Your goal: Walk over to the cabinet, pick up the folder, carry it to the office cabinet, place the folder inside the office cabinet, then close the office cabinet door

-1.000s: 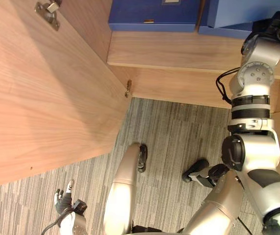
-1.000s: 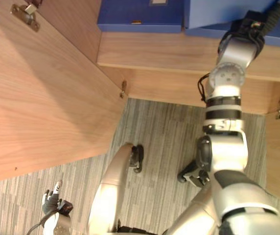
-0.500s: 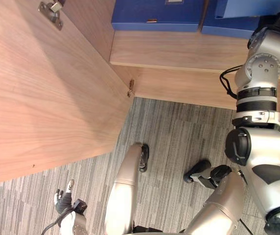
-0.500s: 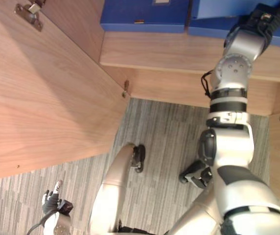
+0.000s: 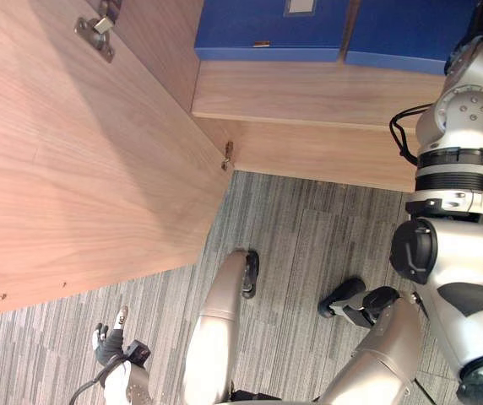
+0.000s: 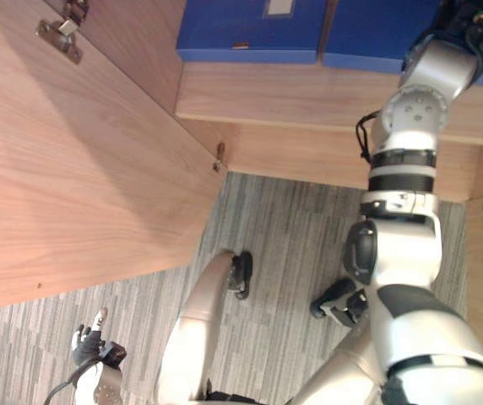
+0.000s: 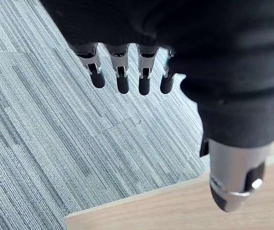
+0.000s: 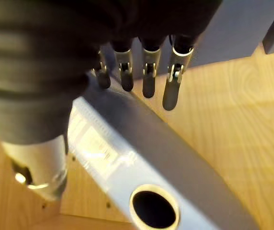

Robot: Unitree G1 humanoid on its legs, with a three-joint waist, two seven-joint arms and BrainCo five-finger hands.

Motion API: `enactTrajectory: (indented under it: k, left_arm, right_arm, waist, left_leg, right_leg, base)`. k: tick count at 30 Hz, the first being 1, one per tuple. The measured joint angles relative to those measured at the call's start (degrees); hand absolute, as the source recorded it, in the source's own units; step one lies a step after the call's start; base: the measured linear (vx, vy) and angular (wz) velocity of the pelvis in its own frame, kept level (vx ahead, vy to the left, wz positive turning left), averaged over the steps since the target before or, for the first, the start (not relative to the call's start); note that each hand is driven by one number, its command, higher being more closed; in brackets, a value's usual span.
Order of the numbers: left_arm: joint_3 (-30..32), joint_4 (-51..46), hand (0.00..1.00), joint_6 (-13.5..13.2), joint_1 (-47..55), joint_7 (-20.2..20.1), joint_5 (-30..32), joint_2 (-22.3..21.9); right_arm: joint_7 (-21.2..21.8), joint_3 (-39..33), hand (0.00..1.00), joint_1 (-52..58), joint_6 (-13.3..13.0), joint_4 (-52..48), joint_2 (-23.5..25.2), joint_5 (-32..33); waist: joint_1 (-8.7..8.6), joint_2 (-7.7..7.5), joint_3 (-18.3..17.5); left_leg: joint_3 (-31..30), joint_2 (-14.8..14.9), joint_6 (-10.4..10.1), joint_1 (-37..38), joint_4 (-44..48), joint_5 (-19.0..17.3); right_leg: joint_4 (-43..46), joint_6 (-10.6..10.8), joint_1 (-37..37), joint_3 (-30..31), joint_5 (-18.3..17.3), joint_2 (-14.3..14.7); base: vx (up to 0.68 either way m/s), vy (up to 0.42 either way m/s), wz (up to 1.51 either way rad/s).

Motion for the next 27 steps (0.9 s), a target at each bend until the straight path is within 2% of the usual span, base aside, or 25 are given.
enactTrajectory:
  k: [14,17,21,27]
  left_arm:
    - [-0.01,0.54,0.0,-0.64,-2.45,-0.01,-0.05,-0.12]
    - [-0.02,0.54,0.0,-0.73,-2.47,-0.17,-0.04,-0.12]
    - [-0.03,0.72,0.0,-0.74,-2.48,-1.01,-0.04,-0.12]
    - [-0.13,2.36,0.0,-0.74,-2.53,-2.91,-0.07,-0.11]
  right_arm:
    - [0.73,22.45,0.0,-3.08,19.0,16.23,1.83,-29.32]
    - [2.07,26.87,0.0,-3.07,21.96,20.57,3.19,-32.05]
    - [4.52,31.55,0.0,-3.07,24.03,24.38,3.78,-32.93]
    - [8.48,40.02,0.0,-3.07,27.05,29.97,3.28,-41.73]
  waist:
    - [-1.94,-0.04,0.01]
    - [-2.09,-0.18,0.11]
    - [-2.54,-0.55,0.35]
    - [-3.13,-0.94,0.61]
  left_leg:
    - [0.58,2.42,-0.29,1.27,-1.45,0.19]
    - [1.0,3.14,-0.35,1.63,-1.88,0.23]
    - [1.08,3.33,-0.38,1.81,-2.07,0.24]
    - [1.48,3.75,-0.4,2.15,-2.78,0.38]
  right_leg:
    - [-2.85,-0.93,0.67,-0.27,1.3,3.05]
    - [-3.56,-1.04,0.68,-0.26,1.73,3.7]
    - [-3.75,-1.01,0.68,-0.21,1.78,3.95]
    - [-4.89,-0.7,0.68,0.02,2.34,4.69]
  base:
    - [0.02,-0.034,-0.09]
    - [0.02,-0.024,-0.14]
    - [0.01,-0.013,-0.02]
    - [0.0,-0.008,-0.05]
